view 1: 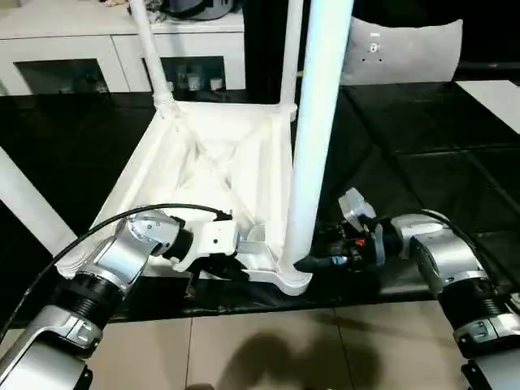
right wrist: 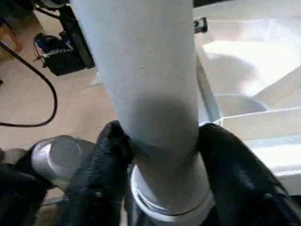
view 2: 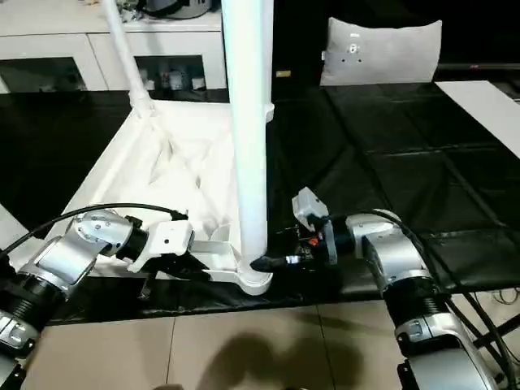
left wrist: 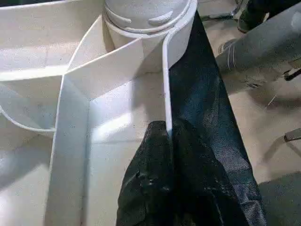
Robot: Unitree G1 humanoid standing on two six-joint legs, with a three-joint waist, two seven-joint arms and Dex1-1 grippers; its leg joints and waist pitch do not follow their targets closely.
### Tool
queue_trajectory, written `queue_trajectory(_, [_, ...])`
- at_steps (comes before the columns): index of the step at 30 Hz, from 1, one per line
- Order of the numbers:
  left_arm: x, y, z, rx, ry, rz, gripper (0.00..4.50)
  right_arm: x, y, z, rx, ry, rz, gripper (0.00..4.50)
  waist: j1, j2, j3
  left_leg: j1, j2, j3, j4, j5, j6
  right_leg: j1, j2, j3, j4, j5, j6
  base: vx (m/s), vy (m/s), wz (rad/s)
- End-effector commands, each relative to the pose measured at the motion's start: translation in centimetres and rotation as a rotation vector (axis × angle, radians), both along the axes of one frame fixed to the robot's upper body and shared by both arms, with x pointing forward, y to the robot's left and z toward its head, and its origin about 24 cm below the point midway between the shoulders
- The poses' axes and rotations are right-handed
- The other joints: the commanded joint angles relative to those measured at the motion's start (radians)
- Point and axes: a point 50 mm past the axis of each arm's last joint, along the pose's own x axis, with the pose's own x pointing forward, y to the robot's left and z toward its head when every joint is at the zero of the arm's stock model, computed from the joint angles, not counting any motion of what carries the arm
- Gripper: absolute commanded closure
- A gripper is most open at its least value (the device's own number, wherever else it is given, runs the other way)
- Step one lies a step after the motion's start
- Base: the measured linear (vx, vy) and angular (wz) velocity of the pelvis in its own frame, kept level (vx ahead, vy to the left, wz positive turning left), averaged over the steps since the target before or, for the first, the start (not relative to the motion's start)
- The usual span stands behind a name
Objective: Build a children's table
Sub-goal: Rotate leg to tighten
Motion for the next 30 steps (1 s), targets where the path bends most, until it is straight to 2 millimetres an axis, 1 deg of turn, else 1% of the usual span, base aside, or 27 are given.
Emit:
queue_trajectory(1, [-0.5,-0.8,-0.5,0.011,0.012,-0.046,4.50,-0.1,0.5,-0.3,-0.029,-0.042,0.012,1.56,-0.002,-0.010,-0.070,-0.014,0.010,0.015,-0.063,-0.110,0.075,0.067,-0.057,0.057,-0.083,-0.436,-0.021,0.000,0.000,0.00])
queue_trajectory(3, [-0.5,-0.8,-0.5,0.011,0.012,-0.046,4.50,-0.1,0.5,-0.3,-0.029,-0.042,0.012,1.44,-0.001,-0.009,-0.071,-0.014,0.011,0.015,-0.064,-0.102,0.078,0.068,-0.057,0.060,-0.079,-0.416,-0.032,0.000,0.000,0.00])
queue_trajectory(4, [-0.5,-0.8,-0.5,0.010,0.011,-0.046,4.50,-0.1,0.5,-0.3,-0.034,-0.046,0.009,1.44,0.001,-0.009,-0.072,-0.015,0.013,0.014,-0.064,-0.098,0.080,0.069,-0.058,0.061,-0.077,-0.405,-0.037,0.000,0.000,0.00])
queue_trajectory(7, [-0.5,-0.8,-0.5,0.012,0.009,-0.046,4.50,-0.1,0.5,-0.2,-0.031,-0.035,0.004,1.44,0.002,-0.009,-0.071,-0.016,0.012,0.014,-0.064,-0.101,0.080,0.070,-0.058,0.061,-0.076,-0.401,-0.041,0.000,0.000,0.00])
queue_trajectory(10, [-0.5,-0.7,-0.5,0.014,0.006,-0.045,4.50,-0.3,0.4,-0.1,-0.006,0.002,0.015,1.78,0.003,-0.009,-0.070,-0.017,0.010,0.015,-0.063,-0.107,0.080,0.072,-0.058,0.060,-0.079,-0.419,-0.030,0.000,0.000,0.00])
queue_trajectory(12, [-0.5,-0.7,-0.5,0.014,0.007,-0.045,4.50,-0.5,0.3,-0.2,0.007,0.020,0.024,1.78,0.003,-0.009,-0.071,-0.016,0.011,0.014,-0.063,-0.104,0.079,0.071,-0.058,0.060,-0.080,-0.420,-0.027,0.000,0.000,0.00])
queue_trajectory(14, [-0.5,-0.8,-0.5,0.010,0.009,-0.044,4.50,-0.5,0.3,-0.2,0.013,0.028,0.024,2.11,0.006,-0.008,-0.073,-0.016,0.012,0.014,-0.063,-0.093,0.081,0.071,-0.057,0.061,-0.076,-0.401,-0.033,0.000,0.000,0.00])
queue_trajectory(15, [-0.5,-0.8,-0.5,0.003,0.014,-0.041,4.50,-0.6,0.4,-0.2,0.020,0.034,0.021,2.11,0.007,-0.008,-0.073,-0.017,0.012,0.014,-0.063,-0.091,0.082,0.071,-0.058,0.061,-0.076,-0.396,-0.035,0.000,0.000,0.00])
queue_trajectory(16, [-0.6,-0.9,-0.5,-0.013,0.022,-0.033,4.50,-0.7,0.5,-0.3,0.036,0.040,0.013,2.24,0.009,-0.007,-0.073,-0.017,0.012,0.015,-0.062,-0.088,0.081,0.071,-0.058,0.062,-0.075,-0.390,-0.036,0.000,0.000,0.00])
queue_trajectory(18, [-0.6,-1.0,-0.5,-0.024,0.023,-0.020,4.50,-0.8,0.7,-0.3,0.055,0.032,0.003,2.27,0.013,-0.007,-0.075,-0.015,0.014,0.015,-0.062,-0.083,0.081,0.069,-0.059,0.064,-0.072,-0.377,-0.044,0.000,0.000,0.00])
queue_trajectory(19, [-0.5,-1.2,-0.6,-0.030,0.018,-0.007,4.50,-0.9,0.9,-0.3,0.065,0.028,-0.009,2.34,0.014,-0.007,-0.074,-0.017,0.014,0.014,-0.063,-0.081,0.081,0.070,-0.059,0.064,-0.071,-0.371,-0.047,0.000,0.000,0.00])
queue_trajectory(20, [-0.5,-1.3,-0.6,-0.036,0.016,0.018,4.50,-0.8,1.3,-0.5,0.066,0.017,-0.043,2.34,0.013,-0.007,-0.074,-0.015,0.016,0.014,-0.064,-0.084,0.077,0.070,-0.060,0.064,-0.072,-0.373,-0.047,0.000,0.000,0.00])
queue_trajectory(21, [-0.3,-1.6,-0.7,-0.047,0.020,0.054,4.50,-0.3,1.7,-0.8,0.050,0.003,-0.114,2.37,0.011,-0.009,-0.072,-0.015,0.017,0.015,-0.065,-0.087,0.072,0.070,-0.061,0.064,-0.072,-0.378,-0.048,0.000,0.000,0.00])
queue_trajectory(22, [-0.2,-2.0,-0.8,-0.064,0.032,0.101,4.50,0.4,2.2,-1.1,0.023,-0.017,-0.224,2.38,0.009,-0.007,-0.069,-0.014,0.012,0.016,-0.065,-0.103,0.064,0.068,-0.060,0.061,-0.080,-0.415,-0.037,0.000,0.000,0.00])
queue_trajectory(23, [-0.2,-2.2,-0.8,-0.074,0.039,0.119,4.50,0.8,2.4,-1.3,0.012,-0.026,-0.274,2.40,0.006,-0.010,-0.067,-0.013,0.010,0.016,-0.066,-0.111,0.055,0.067,-0.060,0.059,-0.082,-0.437,-0.029,0.000,0.000,0.00])
queue_trajectory(24, [-0.2,-2.5,-0.7,-0.094,0.053,0.152,4.50,1.5,2.9,-1.5,-0.007,-0.040,-0.372,2.42,-0.006,-0.012,-0.061,-0.014,0.000,0.017,-0.064,-0.133,0.040,0.068,-0.059,0.049,-0.094,-0.503,0.001,0.000,0.000,0.00])
queue_trajectory(25, [-0.2,-2.7,-0.7,-0.101,0.056,0.162,4.50,1.7,3.0,-1.5,-0.011,-0.042,-0.400,2.42,-0.023,-0.010,-0.058,-0.011,-0.005,0.014,-0.062,-0.163,0.031,0.068,-0.059,0.038,-0.108,-0.562,0.030,-0.052,0.009,-0.09])
queue_trajectory(26, [-0.1,-3.0,-0.6,-0.117,0.060,0.184,4.50,2.1,3.3,-1.6,-0.017,-0.037,-0.463,2.43,-0.040,-0.010,-0.054,-0.013,-0.010,0.010,-0.058,-0.197,0.036,0.070,-0.055,0.025,-0.121,-0.603,0.065,-0.052,0.009,-0.09])
queue_trajectory(27, [-0.1,-3.0,-0.6,-0.120,0.060,0.188,4.50,2.1,3.3,-1.6,-0.018,-0.036,-0.472,2.45,-0.049,-0.008,-0.054,-0.010,-0.010,0.011,-0.056,-0.212,0.037,0.067,-0.054,0.021,-0.127,-0.616,0.077,0.000,0.000,0.00])
queue_trajectory(28, [0.3,-3.6,-0.4,-0.146,0.048,0.244,4.50,2.7,3.8,-1.7,-0.025,-0.025,-0.564,2.46,-0.065,-0.007,-0.052,-0.005,-0.013,0.010,-0.051,-0.240,0.042,0.065,-0.050,0.008,-0.140,-0.632,0.095,0.000,0.000,0.00])
queue_trajectory(29, [0.8,-4.1,-0.2,-0.165,0.031,0.301,4.50,3.2,4.4,-1.7,-0.032,-0.016,-0.638,2.47,-0.072,-0.002,-0.051,-0.001,-0.011,0.008,-0.051,-0.252,0.042,0.064,-0.050,0.003,-0.145,-0.633,0.097,0.000,0.000,0.00])
queue_trajectory(30, [1.2,-4.3,-0.1,-0.172,0.021,0.335,4.50,3.4,4.7,-1.7,-0.036,-0.020,-0.676,2.48,-0.093,0.003,-0.051,0.000,-0.004,0.002,-0.052,-0.279,0.040,0.070,-0.047,-0.014,-0.152,-0.618,0.096,0.000,0.000,0.00])
